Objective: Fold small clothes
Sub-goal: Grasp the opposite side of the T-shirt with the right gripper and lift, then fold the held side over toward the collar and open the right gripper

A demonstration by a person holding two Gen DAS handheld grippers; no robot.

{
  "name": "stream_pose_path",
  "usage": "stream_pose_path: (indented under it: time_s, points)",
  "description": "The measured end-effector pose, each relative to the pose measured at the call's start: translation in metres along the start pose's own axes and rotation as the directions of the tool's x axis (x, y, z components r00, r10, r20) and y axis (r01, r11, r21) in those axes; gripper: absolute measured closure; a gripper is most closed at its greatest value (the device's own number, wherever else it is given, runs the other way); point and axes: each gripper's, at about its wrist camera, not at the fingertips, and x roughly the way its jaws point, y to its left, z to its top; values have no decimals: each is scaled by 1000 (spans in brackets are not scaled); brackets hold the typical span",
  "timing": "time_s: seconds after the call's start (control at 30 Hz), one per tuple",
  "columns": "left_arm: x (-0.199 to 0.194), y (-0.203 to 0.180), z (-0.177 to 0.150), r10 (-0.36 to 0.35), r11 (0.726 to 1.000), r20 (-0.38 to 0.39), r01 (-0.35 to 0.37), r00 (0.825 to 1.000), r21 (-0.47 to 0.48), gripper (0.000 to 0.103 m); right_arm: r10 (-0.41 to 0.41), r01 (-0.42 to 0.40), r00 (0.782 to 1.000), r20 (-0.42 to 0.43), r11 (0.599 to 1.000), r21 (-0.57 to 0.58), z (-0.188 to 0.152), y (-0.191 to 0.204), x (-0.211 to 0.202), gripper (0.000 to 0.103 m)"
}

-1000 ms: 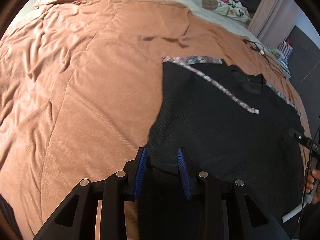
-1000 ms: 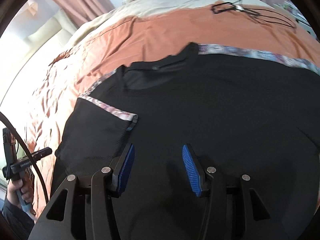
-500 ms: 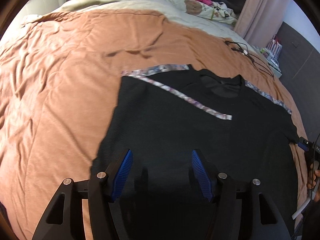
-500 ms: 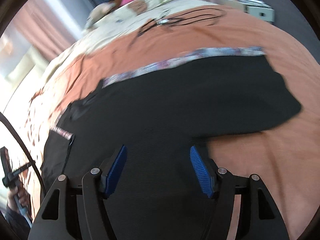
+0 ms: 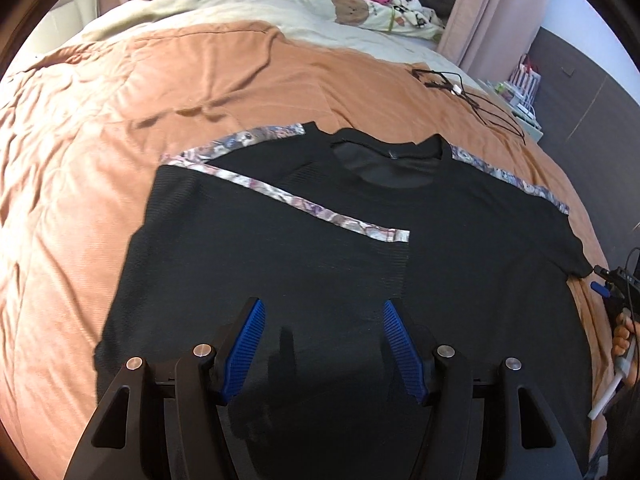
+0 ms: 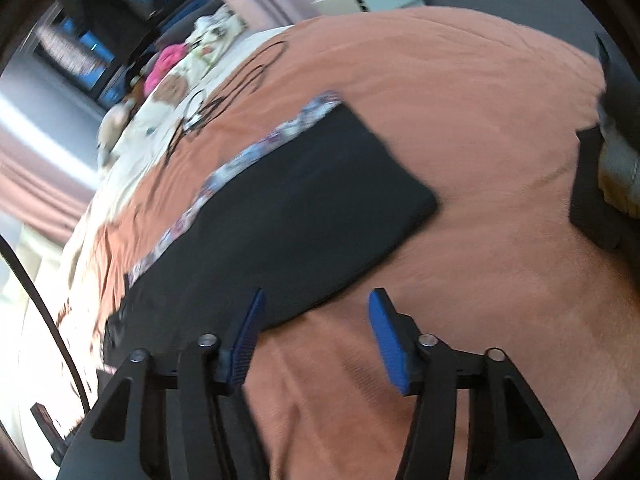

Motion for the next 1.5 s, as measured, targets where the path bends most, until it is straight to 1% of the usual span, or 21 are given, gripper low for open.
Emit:
stream_pose_path:
  time_s: [0.07, 0.17, 0.23, 0.3, 0.37, 0.43, 0.5, 0.53, 0.6, 0.7, 0.73, 0.83, 0.97, 1.17, 1.3, 1.4, 1.5]
  points:
    - [4, -3, 0, -8, 1000, 1, 8, 1000, 4, 39, -9, 8, 1000, 7, 999, 39, 2, -8, 0, 56]
    - [12, -9, -1, -9, 1000, 1, 9, 1000, 12, 39, 1, -3, 1000, 25, 996, 86, 5, -18, 2, 56]
    - [18, -13, -2, -15, 1000, -4, 15, 1000, 12, 39, 7, -10, 1000, 29, 995, 99, 8, -19, 7, 64]
    - [23, -18, -3, -28, 999, -7, 28, 1000, 16, 39, 10, -14, 999, 33, 994, 105, 12, -21, 13, 67]
    - [25, -24, -4, -36, 999, -9, 36, 999, 25, 39, 8, -12, 999, 35, 995, 100, 16, -21, 16, 74]
    - [26, -28, -4, -36, 999, -11, 37, 999, 36, 39, -30, 29, 999, 24, 998, 53, 26, -18, 24, 88]
    - [26, -30, -4, -41, 998, -13, 42, 999, 46, 39, -57, 56, 998, 36, 998, 26, 34, -17, 23, 93]
    - [25, -30, -5, -43, 998, -13, 44, 999, 47, 39, -50, 50, 998, 34, 999, 19, 39, -15, 23, 98]
    - [23, -28, -4, -39, 998, -7, 40, 999, 49, 39, -31, 31, 998, 47, 999, -8, 43, -5, 18, 100]
    - [21, -21, -2, -37, 999, 2, 37, 999, 28, 39, 16, -7, 997, 82, 995, -104, 46, 19, 5, 101]
    - [21, -19, -1, -38, 999, 5, 38, 999, 17, 39, 39, -25, 995, 88, 988, -151, 44, 30, 0, 101]
    - [19, -14, 0, -47, 999, 9, 47, 999, -12, 39, 74, -50, 993, 87, 967, -250, 37, 60, -11, 101]
    - [13, -11, -1, -52, 998, 16, 52, 999, -18, 39, 112, -78, 990, 84, 941, -328, 26, 95, -20, 101]
    - [1, -4, 0, -40, 999, 31, 40, 999, -5, 39, 216, -169, 973, 80, 906, -388, 18, 133, -32, 101]
    - [-3, 3, -1, -40, 999, 34, 40, 999, -12, 39, 268, -223, 962, 44, 871, -437, 10, 156, -33, 101]
    - [-5, 7, -2, -41, 999, 37, 42, 998, -19, 39, 297, -261, 955, 1, 839, -478, 2, 170, -28, 101]
    - [-7, 12, -3, -40, 999, 39, 41, 998, -26, 39, 318, -301, 946, -58, 801, -518, -8, 173, -26, 101]
